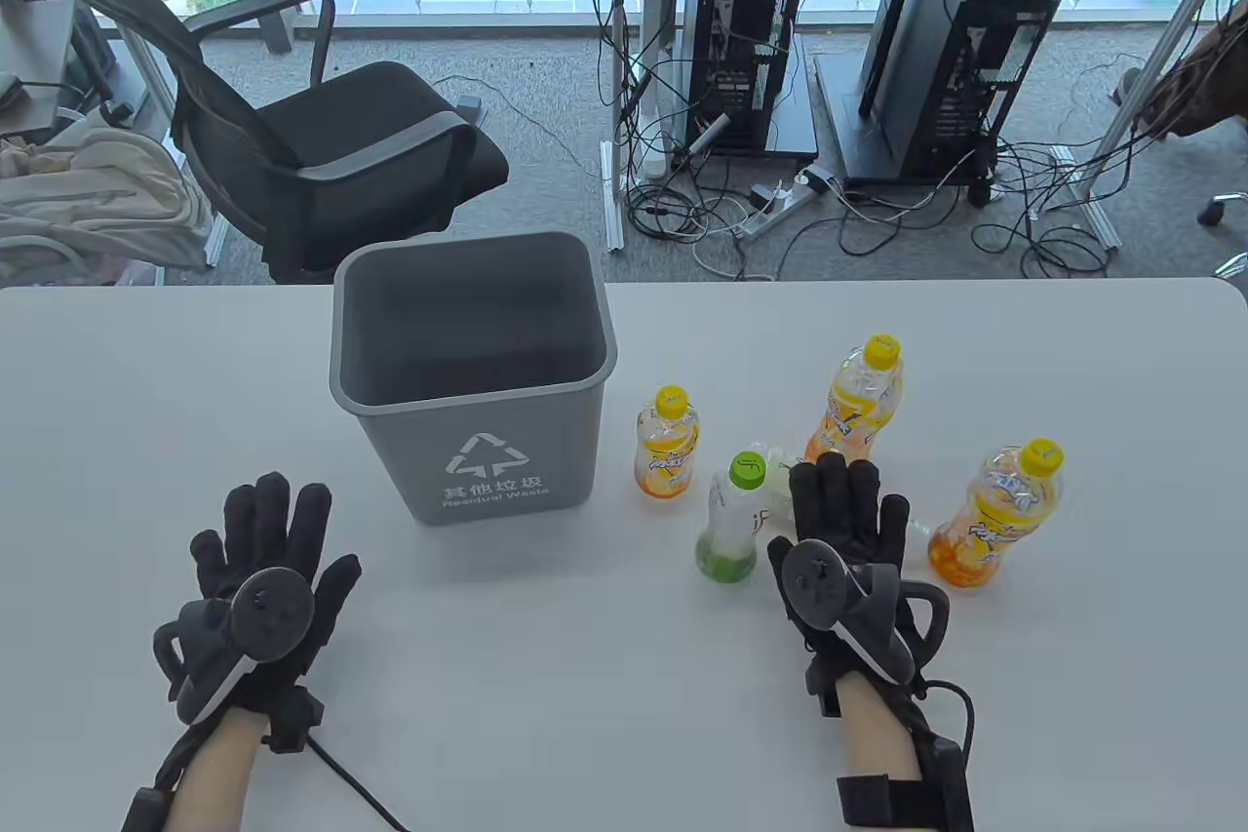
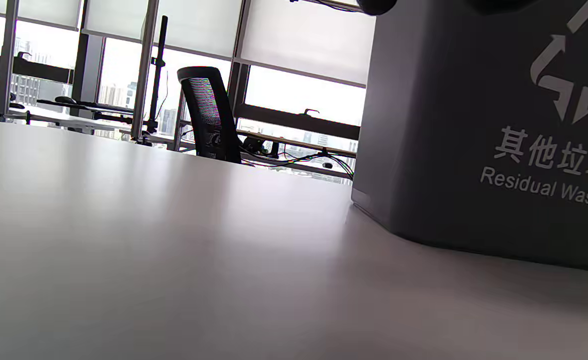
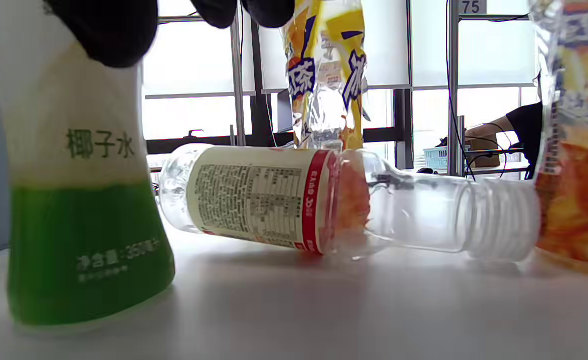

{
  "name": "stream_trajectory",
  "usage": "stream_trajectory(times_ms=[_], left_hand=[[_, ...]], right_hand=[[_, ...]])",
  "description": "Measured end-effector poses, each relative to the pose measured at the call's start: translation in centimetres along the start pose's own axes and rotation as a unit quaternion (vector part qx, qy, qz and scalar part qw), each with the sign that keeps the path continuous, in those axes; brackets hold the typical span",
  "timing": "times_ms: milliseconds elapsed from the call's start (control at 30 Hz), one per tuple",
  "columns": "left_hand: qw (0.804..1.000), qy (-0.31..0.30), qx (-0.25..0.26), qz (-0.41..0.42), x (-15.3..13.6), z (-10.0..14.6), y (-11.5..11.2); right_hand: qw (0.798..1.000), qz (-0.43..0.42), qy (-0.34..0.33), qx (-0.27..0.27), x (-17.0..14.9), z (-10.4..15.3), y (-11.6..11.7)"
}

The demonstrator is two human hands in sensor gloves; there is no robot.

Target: Place bottles in bin

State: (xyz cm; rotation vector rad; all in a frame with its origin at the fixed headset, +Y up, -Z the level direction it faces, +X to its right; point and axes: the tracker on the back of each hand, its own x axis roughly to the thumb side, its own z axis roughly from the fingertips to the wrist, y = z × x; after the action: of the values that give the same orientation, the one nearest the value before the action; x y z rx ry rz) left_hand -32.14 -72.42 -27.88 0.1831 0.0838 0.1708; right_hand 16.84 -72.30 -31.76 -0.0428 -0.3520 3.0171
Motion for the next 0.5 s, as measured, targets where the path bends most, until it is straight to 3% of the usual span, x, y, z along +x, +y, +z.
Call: stream_trajectory(times_ms=[333, 500], left_hand=[[1.0, -0.002, -0.004, -0.001, -0.1, 0.0, 0.0], [1.0, 0.004, -0.01, 0.001, -0.4, -0.1, -0.1]], right_hand=[[1.0, -0.002, 0.0, 0.0, 0.2, 0.1, 0.0], [0.999, -0.032, 0.002, -0.024, 0.1, -0.2, -1.8]])
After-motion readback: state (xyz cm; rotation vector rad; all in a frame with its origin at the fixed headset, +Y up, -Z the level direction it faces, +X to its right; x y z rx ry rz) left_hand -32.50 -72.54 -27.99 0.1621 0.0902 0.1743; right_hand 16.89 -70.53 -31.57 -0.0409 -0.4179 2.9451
